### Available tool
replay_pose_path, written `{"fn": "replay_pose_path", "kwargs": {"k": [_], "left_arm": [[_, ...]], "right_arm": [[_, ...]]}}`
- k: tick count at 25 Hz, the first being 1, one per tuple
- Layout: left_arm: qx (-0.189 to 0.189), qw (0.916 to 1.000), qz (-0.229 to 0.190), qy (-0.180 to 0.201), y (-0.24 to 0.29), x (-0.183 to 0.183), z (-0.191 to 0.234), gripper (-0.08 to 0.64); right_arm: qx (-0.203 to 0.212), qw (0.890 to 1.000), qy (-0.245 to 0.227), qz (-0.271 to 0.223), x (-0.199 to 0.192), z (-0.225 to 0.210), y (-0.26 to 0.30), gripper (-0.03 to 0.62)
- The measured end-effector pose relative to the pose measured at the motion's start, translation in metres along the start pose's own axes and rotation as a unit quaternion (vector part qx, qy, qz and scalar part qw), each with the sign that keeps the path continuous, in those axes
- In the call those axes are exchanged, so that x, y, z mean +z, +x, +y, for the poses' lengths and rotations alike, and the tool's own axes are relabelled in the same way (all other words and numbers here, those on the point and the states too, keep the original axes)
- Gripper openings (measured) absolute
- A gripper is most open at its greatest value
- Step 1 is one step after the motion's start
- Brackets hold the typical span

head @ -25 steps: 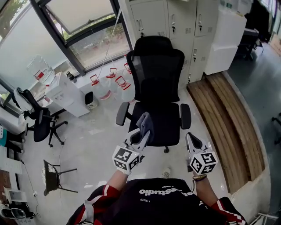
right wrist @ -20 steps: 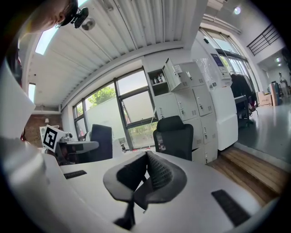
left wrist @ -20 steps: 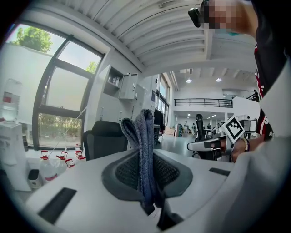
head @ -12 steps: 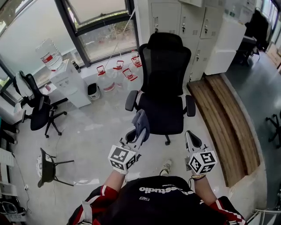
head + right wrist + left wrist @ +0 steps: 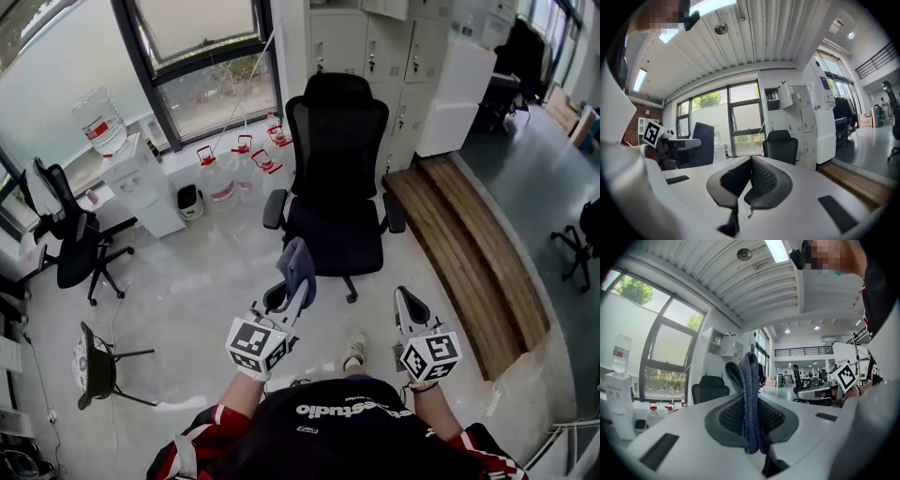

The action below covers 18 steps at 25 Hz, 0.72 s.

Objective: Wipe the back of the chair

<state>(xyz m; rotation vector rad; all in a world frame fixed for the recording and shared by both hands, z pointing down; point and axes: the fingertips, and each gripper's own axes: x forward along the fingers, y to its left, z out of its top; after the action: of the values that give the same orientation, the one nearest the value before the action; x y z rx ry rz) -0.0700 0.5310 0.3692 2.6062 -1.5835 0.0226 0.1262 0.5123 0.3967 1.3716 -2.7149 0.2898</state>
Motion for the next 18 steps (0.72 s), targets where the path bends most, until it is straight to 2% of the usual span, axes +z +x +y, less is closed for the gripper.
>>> {"fn": "replay_pose_path", "kwargs": {"k": [9,18], "left_arm": [[-0.014,0.9999,-0.004,-0.001,-0.017,-0.006,-0.014,0.061],[-0.02,0.9998,-0.002,-0.001,-0.017,-0.008,-0.017,0.061]], "right_arm": [[-0.001,1.0,-0.01,-0.013,-0.002,0.02,-0.024,0.014],[-0.002,1.0,-0.013,-0.01,-0.002,0.023,-0.027,0.015]]}}
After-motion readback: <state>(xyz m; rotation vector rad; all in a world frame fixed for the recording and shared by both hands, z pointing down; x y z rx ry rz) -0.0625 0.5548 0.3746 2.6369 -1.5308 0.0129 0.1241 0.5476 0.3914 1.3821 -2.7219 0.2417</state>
